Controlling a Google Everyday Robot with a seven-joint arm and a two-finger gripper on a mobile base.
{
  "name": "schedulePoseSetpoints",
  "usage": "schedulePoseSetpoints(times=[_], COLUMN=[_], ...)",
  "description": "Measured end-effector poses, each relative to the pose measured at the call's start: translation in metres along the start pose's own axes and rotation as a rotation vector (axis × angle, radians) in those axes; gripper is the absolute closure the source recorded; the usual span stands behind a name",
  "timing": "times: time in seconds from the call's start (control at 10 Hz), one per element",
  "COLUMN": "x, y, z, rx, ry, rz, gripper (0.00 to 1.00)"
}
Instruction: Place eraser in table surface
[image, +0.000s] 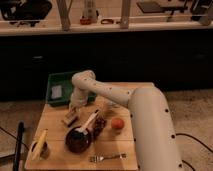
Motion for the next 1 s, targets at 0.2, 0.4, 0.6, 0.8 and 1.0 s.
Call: schedulePoseSetpoints(times=[0.2,0.4,0.6,0.8,1.0], x=[0.0003,-0.0008,0.0001,0.0011,0.0012], y=[0.0008,0.0017,0.0033,0.0034,0.0036], z=[0.0018,0.0038,0.0037,0.0025,0.0015], rx=[-0.004,-0.008,-0.004,0.005,0.009], ry=[-0.014,-0.029,-0.038,-0.042,-0.042], rz=[0.008,0.013,0.021,0.026,0.028], gripper=[0.97,0.8,0.59,0.39,0.22])
